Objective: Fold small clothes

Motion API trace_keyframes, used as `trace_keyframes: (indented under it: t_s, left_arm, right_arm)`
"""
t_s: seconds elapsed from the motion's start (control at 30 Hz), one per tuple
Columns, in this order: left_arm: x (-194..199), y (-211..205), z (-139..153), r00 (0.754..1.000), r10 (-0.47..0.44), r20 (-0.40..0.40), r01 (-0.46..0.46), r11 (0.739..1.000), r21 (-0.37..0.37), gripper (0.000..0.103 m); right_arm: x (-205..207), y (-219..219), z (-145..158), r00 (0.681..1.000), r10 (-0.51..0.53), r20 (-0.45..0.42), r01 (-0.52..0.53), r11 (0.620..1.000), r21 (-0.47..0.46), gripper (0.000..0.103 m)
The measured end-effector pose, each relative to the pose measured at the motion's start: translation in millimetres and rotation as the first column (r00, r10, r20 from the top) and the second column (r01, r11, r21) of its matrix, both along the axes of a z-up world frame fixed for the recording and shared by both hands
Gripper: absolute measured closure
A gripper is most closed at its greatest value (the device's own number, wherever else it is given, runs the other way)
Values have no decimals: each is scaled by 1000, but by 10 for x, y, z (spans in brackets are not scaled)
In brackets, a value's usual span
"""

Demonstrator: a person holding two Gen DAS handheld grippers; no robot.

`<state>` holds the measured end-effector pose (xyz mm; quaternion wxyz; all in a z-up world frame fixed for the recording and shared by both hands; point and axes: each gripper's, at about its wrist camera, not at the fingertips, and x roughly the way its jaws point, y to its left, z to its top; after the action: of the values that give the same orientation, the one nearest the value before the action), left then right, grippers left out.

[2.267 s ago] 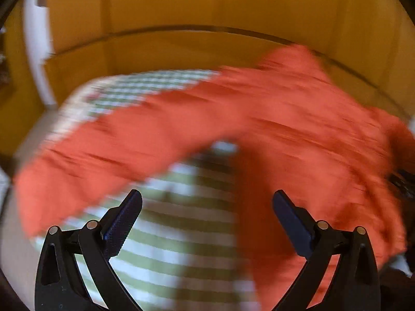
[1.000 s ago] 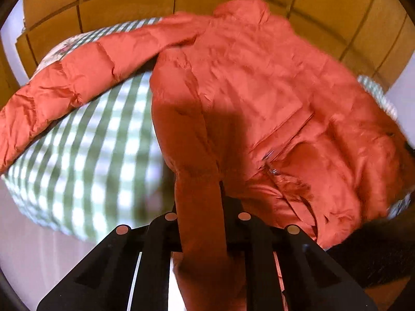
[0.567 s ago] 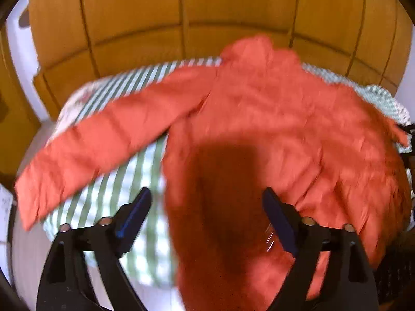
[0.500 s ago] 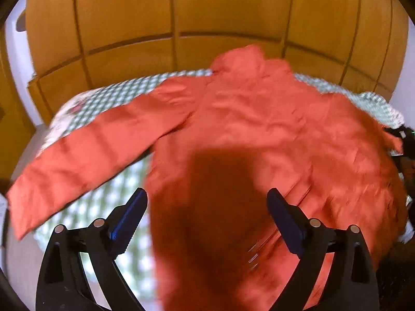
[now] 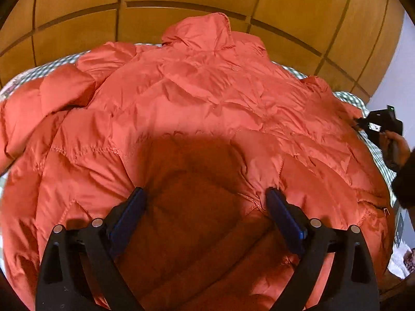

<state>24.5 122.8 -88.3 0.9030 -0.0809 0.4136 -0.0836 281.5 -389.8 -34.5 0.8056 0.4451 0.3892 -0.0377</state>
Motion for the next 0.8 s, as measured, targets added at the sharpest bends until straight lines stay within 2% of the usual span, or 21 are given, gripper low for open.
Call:
trace_keyframes:
  t_s: [0.07, 0.1, 0.17, 0.2, 0.27, 0.3, 0.33, 0.4, 0.47, 0.53, 0.57, 0.63, 0.67, 0.7, 0.8]
  left_arm:
    - [-23, -89, -9, 1000, -5, 8, 5, 999, 50, 7]
    - [-38, -115, -14, 1000, -2, 16, 1, 997, 79, 7]
    - [-55, -90, -18, 1000, 7, 28, -9, 997, 83, 6]
    - [-54, -74, -13, 1000, 11, 28, -13, 997, 75, 5]
    - [-61, -36, -2, 1000, 19, 24, -20, 997, 70, 4]
    - [-48, -48, 0, 1000, 20, 18, -21, 997, 78, 4]
    - [-46, -63, 2, 1000, 21, 12, -22, 996, 86, 4]
    - [-34, -72, 14, 1000, 28, -2, -28, 995, 96, 4]
    - [37, -105, 14, 999, 34, -11, -33, 995, 94, 4]
    - [39, -101, 16, 999, 39, -21, -36, 995, 91, 4]
    - [37, -94, 24, 999, 40, -29, -37, 995, 89, 4]
    - [19, -65, 45, 998, 40, -39, -37, 996, 79, 4]
    - [25, -31, 69, 998, 45, -44, -42, 997, 65, 4]
    - [15, 9, 90, 998, 53, -44, -51, 997, 53, 4]
    - [-36, 262, 206, 992, 127, -15, -128, 992, -22, 4]
  right_arm:
    - [-9, 58, -98, 999, 25, -41, -27, 997, -65, 98]
    - [-62, 98, -90, 998, 37, -59, -44, 992, -118, 90]
    - [-167, 278, 59, 998, 50, -45, -58, 973, -224, 54]
    - [-311, 336, 174, 999, 43, -24, -48, 960, -274, 28]
    - [-411, 588, 411, 998, 57, 35, -39, 921, -388, 26]
    - [-434, 808, 544, 991, 112, 70, -70, 894, -443, 26]
    - [-473, 950, 622, 983, 160, 93, -99, 878, -469, 26]
    - [-506, 1373, 747, 946, 296, 136, -195, 850, -489, 24]
    - [-465, 1713, 760, 907, 396, 142, -282, 824, -491, 21]
    - [-429, 2095, 722, 859, 498, 122, -368, 765, -528, 19]
    - [-395, 2303, 661, 835, 544, 81, -405, 708, -578, 18]
    - [-291, 2516, 479, 829, 559, -26, -433, 611, -662, 18]
    - [-230, 2541, 325, 841, 535, -80, -434, 579, -691, 18]
    - [-188, 2525, 214, 852, 512, -109, -434, 575, -693, 16]
    - [-93, 2368, 18, 875, 470, -114, -432, 654, -620, 12]
